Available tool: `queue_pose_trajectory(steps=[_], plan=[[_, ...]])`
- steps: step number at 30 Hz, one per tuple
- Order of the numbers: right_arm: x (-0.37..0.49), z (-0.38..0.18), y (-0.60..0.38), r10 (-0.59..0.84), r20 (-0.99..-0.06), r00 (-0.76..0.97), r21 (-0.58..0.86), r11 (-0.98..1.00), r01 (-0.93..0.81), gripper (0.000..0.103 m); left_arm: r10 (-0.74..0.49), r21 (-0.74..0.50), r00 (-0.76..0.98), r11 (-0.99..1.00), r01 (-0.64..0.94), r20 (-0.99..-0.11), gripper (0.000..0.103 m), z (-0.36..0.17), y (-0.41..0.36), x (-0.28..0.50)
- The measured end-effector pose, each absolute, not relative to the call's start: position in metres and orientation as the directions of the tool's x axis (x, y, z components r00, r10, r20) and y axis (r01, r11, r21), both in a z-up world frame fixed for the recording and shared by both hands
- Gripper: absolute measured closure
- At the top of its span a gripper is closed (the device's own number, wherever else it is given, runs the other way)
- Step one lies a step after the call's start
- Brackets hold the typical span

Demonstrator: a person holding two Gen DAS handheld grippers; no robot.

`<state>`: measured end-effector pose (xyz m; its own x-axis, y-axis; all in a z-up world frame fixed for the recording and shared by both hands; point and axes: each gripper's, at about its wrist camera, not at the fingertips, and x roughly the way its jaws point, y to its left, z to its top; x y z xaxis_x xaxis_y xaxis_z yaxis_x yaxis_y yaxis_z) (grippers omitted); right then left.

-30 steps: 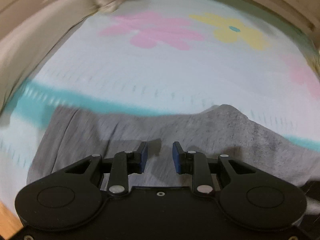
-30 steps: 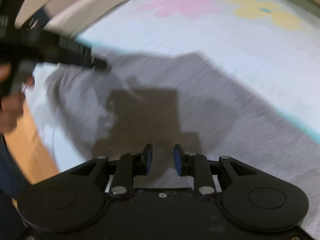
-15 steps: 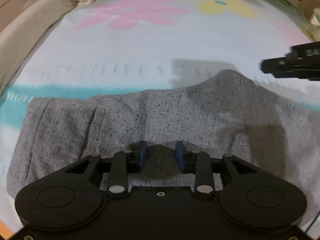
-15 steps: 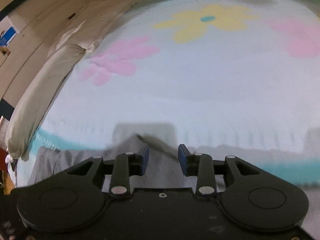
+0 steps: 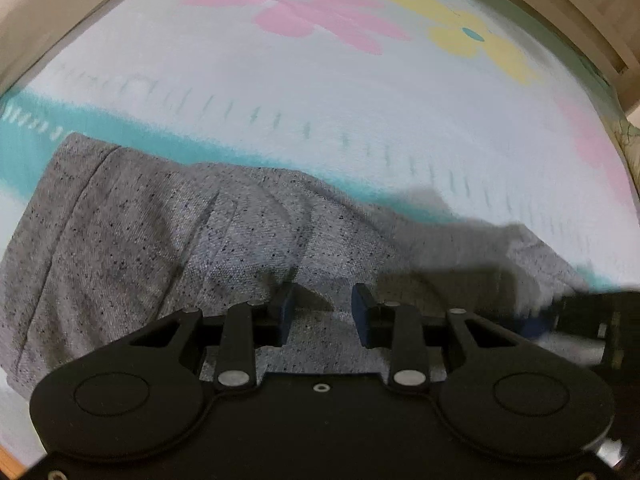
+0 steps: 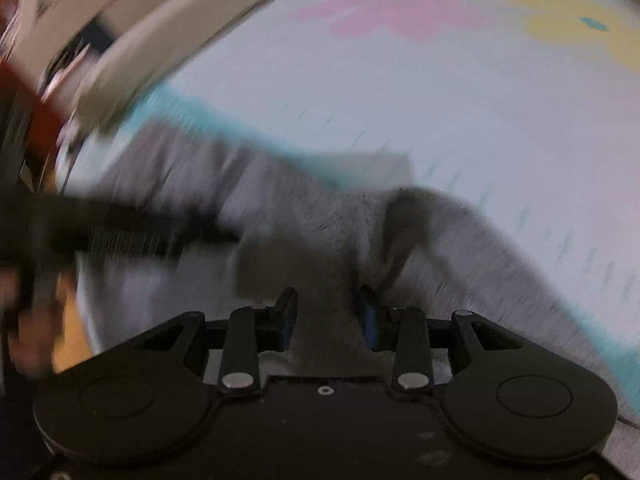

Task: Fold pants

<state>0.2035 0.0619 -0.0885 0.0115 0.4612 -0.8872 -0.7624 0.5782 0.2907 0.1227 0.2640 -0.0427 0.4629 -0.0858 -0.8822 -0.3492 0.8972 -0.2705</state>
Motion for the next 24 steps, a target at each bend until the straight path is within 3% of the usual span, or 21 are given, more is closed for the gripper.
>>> queue_pose_trajectory(steps=[7,12,15,20,24], plan=[[0.194,-0.062,0.049,0.478,-0.877,0.044,0.247,0.527,-0.814,0.067,-0.087,-0.277,0.459,0.889,-0.365,-0.884,0.06,-0.046,0.269,0.126],[0.232,-0.031,0.036,0.577,-0.779,0.244,0.293,0.679,-0.673,0.066,-0.062,-0.249,0.463,0.901,-0.354,-0.884,0.06,-0.048,0.26,0.128],[0.256,-0.043,0.04,0.541,-0.797,0.269,0.307,0.747,-0.59,0.066,-0.044,-0.225,0.463,0.912,-0.343,-0.885,0.06,-0.052,0.25,0.129],[0.27,-0.074,0.054,0.487,-0.852,0.19,0.323,0.776,-0.542,0.066,-0.047,-0.226,0.471,0.916,-0.331,-0.881,0.06,-0.051,0.247,0.129],[0.257,-0.085,0.063,0.497,-0.868,0.023,0.386,0.702,-0.599,0.065,-0.075,-0.271,0.476,0.893,-0.359,-0.876,0.06,-0.049,0.255,0.125]])
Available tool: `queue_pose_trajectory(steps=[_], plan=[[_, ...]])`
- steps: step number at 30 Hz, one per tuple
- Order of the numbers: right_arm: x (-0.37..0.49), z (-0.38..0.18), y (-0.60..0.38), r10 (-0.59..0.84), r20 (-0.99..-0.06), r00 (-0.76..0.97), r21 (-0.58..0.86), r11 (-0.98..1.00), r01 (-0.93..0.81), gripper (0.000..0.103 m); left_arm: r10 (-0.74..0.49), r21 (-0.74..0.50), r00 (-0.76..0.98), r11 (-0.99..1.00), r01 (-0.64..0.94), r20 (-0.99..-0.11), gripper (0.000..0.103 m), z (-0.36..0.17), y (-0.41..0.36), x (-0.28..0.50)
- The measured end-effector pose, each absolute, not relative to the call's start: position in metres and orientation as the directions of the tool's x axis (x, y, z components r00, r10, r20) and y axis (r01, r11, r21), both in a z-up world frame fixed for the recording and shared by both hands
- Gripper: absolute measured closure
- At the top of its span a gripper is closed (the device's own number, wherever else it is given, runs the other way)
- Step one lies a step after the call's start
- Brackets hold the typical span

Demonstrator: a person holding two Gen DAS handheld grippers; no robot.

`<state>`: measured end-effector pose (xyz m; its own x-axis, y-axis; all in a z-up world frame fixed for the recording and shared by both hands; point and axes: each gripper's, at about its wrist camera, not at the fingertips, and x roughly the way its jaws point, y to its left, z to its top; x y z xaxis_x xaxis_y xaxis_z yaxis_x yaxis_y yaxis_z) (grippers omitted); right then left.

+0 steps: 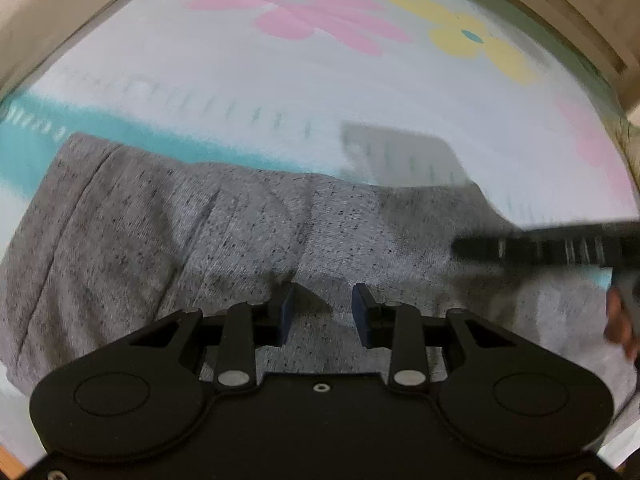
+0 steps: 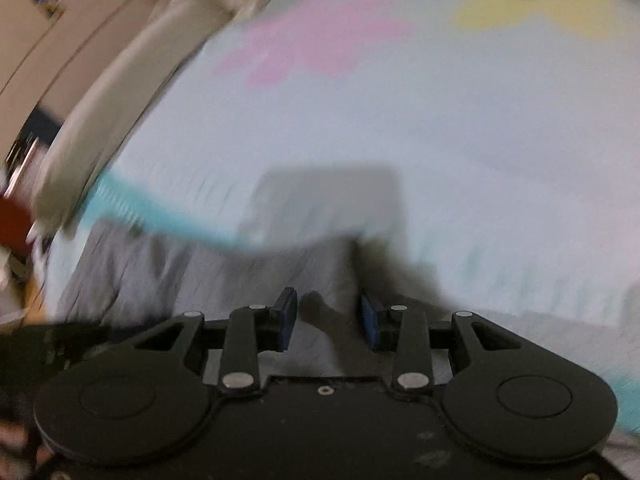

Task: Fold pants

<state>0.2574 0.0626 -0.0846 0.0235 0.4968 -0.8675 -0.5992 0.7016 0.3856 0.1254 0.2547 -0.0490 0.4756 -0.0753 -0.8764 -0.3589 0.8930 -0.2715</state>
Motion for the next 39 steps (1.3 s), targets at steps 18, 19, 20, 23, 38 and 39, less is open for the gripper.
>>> queue_pose_trajectory(steps=[18,19,20,23,38,39], plan=[[0.282,-0.08,0.072,0.629,-0.77,0.105,0.552,0.74,-0.383,0.093,-0.085,-0.289,0.487,0.886,-0.362,-0.869,0.059,-0.053,0.254,0.122],[0.284,-0.079,0.071,0.611,-0.781,0.129,0.533,0.759,-0.373,0.096,-0.083,-0.286,0.488,0.889,-0.358,-0.869,0.059,-0.053,0.255,0.121],[0.284,-0.08,0.07,0.613,-0.777,0.146,0.534,0.764,-0.362,0.096,-0.078,-0.279,0.488,0.892,-0.355,-0.869,0.059,-0.053,0.254,0.121],[0.284,-0.087,0.078,0.575,-0.804,0.155,0.49,0.786,-0.377,0.096,-0.06,-0.255,0.491,0.905,-0.34,-0.869,0.059,-0.053,0.247,0.12],[0.261,-0.048,0.06,0.556,-0.808,0.196,0.36,0.729,-0.583,0.094,0.03,-0.121,0.502,0.956,-0.266,-0.865,0.06,-0.047,0.218,0.113],[0.25,-0.053,0.062,0.542,-0.826,0.153,0.348,0.704,-0.619,0.094,0.041,-0.104,0.502,0.961,-0.258,-0.864,0.06,-0.047,0.214,0.113]])
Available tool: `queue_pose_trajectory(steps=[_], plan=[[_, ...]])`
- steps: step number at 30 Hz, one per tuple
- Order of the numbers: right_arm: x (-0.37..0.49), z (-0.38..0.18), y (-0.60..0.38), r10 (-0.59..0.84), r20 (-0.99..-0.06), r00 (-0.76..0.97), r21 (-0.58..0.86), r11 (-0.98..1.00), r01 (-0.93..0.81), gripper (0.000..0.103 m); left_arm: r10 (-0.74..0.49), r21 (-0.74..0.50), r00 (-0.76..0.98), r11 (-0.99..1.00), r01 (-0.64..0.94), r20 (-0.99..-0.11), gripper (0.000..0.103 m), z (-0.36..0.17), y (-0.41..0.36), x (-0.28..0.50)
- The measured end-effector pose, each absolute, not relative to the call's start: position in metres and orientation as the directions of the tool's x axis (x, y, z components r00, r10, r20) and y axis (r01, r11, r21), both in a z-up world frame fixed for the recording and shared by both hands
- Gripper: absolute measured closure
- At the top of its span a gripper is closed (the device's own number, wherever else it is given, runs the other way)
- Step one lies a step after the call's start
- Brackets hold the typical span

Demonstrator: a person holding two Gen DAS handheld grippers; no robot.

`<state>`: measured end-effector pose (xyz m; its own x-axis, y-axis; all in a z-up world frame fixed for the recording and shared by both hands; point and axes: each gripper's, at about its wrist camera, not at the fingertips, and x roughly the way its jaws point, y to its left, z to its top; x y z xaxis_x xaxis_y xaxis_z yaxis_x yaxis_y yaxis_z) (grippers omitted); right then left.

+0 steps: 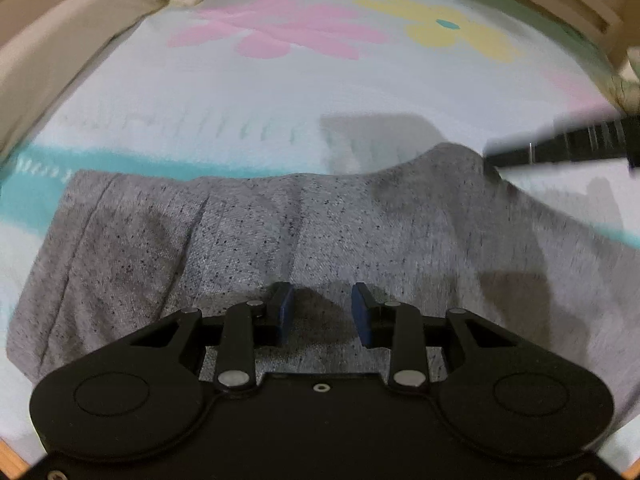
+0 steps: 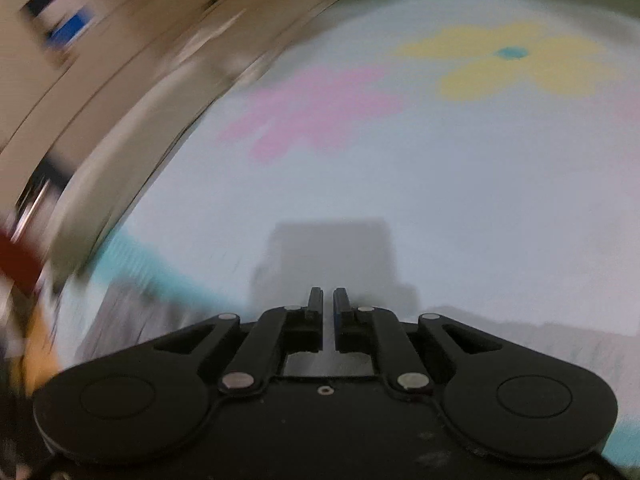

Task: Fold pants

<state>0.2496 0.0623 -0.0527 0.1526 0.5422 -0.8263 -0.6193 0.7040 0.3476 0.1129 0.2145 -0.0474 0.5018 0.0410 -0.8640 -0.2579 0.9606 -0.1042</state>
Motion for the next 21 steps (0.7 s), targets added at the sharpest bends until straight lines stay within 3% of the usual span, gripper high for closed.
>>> queue_pose_trajectory(steps=[3,5,8,9,10,15,21], plan=[[0.223,-0.072,0.067,0.426,-0.899,0.103,0.236,0.669,-0.704,0.094,0.057,-0.088,0.5,0.961,-0.262,-0.864,0.06,-0.048,0.21,0.114],[0.221,-0.086,0.065,0.335,-0.924,0.183,0.115,0.701,-0.704,0.099,0.063,-0.086,0.493,0.958,-0.274,-0.868,0.06,-0.047,0.208,0.116],[0.234,-0.083,0.056,0.31,-0.899,0.31,0.057,0.784,-0.618,0.103,0.072,-0.079,0.484,0.955,-0.286,-0.872,0.06,-0.042,0.205,0.118],[0.237,-0.078,0.056,0.241,-0.893,0.38,-0.031,0.809,-0.587,0.101,0.074,-0.079,0.482,0.954,-0.29,-0.873,0.06,-0.04,0.203,0.118],[0.237,-0.073,0.053,0.212,-0.885,0.415,-0.072,0.818,-0.57,0.091,0.071,-0.084,0.483,0.953,-0.291,-0.873,0.06,-0.039,0.201,0.119],[0.224,-0.049,0.016,0.338,-0.873,0.352,0.103,0.833,-0.544,0.088,0.002,-0.141,0.496,0.958,-0.249,-0.868,0.061,-0.035,0.185,0.12],[0.187,-0.054,-0.035,0.326,-0.912,0.25,0.118,0.791,-0.6,0.086,-0.091,-0.164,0.5,0.981,-0.104,-0.861,0.061,-0.034,0.145,0.127]])
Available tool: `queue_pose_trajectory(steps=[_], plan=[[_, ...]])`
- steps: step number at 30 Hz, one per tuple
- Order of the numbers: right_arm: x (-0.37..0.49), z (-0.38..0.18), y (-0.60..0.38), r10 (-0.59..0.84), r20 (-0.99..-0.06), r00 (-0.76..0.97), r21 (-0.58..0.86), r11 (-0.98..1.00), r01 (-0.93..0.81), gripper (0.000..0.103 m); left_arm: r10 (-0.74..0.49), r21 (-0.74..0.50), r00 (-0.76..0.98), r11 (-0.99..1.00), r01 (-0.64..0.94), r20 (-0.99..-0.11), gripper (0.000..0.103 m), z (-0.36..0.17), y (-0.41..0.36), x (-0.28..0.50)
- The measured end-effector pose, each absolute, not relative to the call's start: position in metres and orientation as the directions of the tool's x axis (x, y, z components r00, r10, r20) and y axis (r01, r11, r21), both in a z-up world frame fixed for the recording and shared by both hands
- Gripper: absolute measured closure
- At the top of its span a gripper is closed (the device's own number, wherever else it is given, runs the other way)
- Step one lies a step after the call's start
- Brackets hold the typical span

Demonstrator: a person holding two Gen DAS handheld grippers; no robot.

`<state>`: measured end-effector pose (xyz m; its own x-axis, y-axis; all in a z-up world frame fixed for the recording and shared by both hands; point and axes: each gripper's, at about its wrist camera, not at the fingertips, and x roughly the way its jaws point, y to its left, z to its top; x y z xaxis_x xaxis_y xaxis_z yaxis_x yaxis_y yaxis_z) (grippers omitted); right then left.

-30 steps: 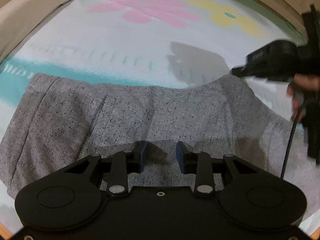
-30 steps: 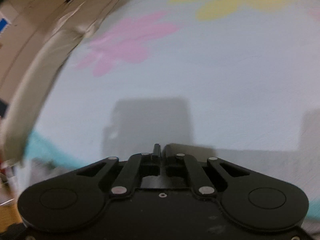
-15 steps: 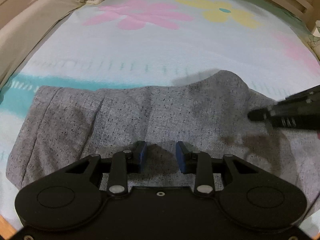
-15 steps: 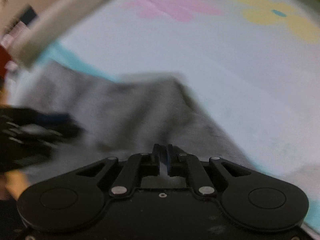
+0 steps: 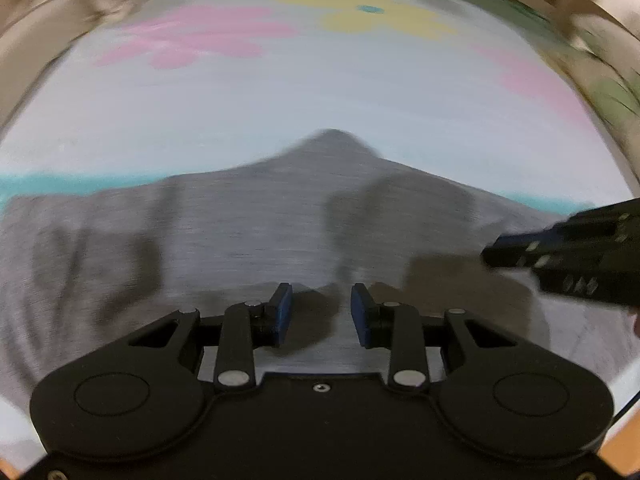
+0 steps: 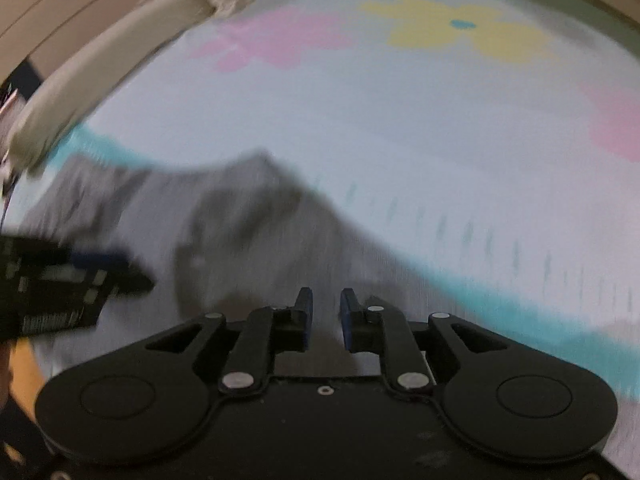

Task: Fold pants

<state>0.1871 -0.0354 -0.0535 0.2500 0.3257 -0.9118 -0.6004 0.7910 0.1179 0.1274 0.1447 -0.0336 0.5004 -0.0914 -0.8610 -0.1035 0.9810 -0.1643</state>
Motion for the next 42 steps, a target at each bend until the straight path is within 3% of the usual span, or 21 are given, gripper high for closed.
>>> queue_pose_trajectory(steps=[4,11,15,18,26,29,34,42], plan=[[0.173,-0.059,-0.081,0.216,-0.938,0.271,0.035,0.836,-0.547,0.086,-0.094,-0.126,0.464,0.991,-0.039,-0.881,0.061,-0.044,0.119,0.132],[0.177,-0.051,-0.183,0.072,-0.93,0.36,-0.039,0.956,-0.292,0.087,0.008,-0.022,0.45,0.998,-0.06,-0.893,0.059,-0.051,0.09,0.14],[0.173,-0.035,-0.236,0.063,-0.914,0.401,0.004,0.989,-0.146,0.083,-0.055,-0.08,0.455,0.996,-0.036,-0.889,0.059,-0.042,0.068,0.146],[0.165,-0.015,-0.284,0.056,-0.886,0.46,0.04,0.998,-0.046,0.071,-0.095,-0.098,0.457,0.995,0.016,-0.885,0.059,-0.038,0.042,0.151],[0.132,0.024,-0.411,-0.086,-0.828,0.554,0.119,0.939,0.323,0.065,-0.186,-0.094,0.461,0.972,0.215,-0.868,0.059,-0.037,-0.033,0.163],[0.114,0.013,-0.432,-0.138,-0.832,0.537,0.131,0.892,0.433,0.064,-0.199,-0.09,0.459,0.965,0.248,-0.866,0.059,-0.044,-0.051,0.176],[0.087,-0.006,-0.471,-0.154,-0.86,0.487,0.161,0.823,0.545,0.063,-0.179,-0.045,0.494,0.961,0.272,-0.851,0.056,-0.051,-0.068,0.193],[0.083,-0.029,-0.481,-0.079,-0.872,0.483,0.248,0.778,0.576,0.062,-0.169,-0.062,0.492,0.972,0.228,-0.854,0.049,-0.052,-0.078,0.216]])
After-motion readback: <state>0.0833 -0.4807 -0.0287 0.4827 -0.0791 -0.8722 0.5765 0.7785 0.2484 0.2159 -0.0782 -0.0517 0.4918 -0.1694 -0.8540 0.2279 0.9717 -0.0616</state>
